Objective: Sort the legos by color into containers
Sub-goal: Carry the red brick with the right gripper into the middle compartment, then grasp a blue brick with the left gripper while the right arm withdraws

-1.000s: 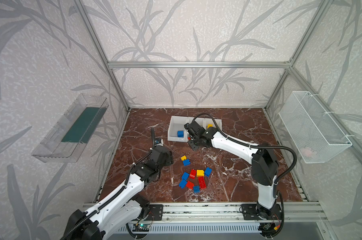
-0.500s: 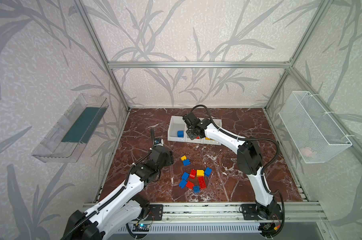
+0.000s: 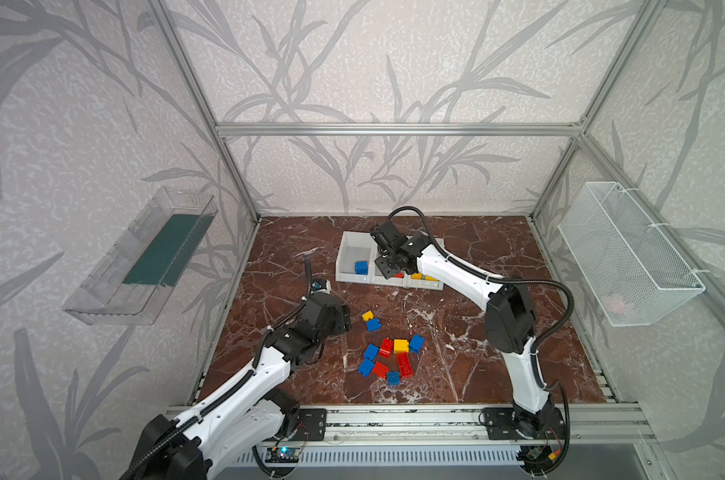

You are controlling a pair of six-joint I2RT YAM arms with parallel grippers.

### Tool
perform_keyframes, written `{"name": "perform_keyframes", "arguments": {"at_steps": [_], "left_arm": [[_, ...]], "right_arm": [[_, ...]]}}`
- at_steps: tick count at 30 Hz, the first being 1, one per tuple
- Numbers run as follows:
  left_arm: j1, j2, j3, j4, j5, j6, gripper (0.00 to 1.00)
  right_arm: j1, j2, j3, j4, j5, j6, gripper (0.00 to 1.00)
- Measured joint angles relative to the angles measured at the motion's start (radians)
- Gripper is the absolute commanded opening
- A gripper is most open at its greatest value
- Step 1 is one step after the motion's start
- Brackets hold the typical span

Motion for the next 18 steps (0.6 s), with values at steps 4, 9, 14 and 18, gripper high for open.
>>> {"name": "perform_keyframes", "arguments": {"at_steps": [4, 9, 14, 18], "left_arm": [[0.000, 0.050, 0.000, 0.015, 0.042, 0.000, 0.74], [-0.008, 0.128, 0.004, 0.034, 0.089, 0.000, 0.77], [-0.035, 0.254, 0.031, 0.055, 0.137, 0.000, 0.78], [-0.068, 0.373, 0.091, 0.062, 0.176, 0.000, 0.78]], "right_arm": [[0.000, -0.180, -0.197, 0.039, -0.024, 0.051, 0.63], [0.000, -0.416, -0.471, 0.065, -0.052, 0.121, 0.64], [0.003, -0.612, -0.681, 0.064, -0.076, 0.224, 0.64], [0.013, -0.753, -0.839, 0.064, -0.076, 0.315, 0.65]]}}
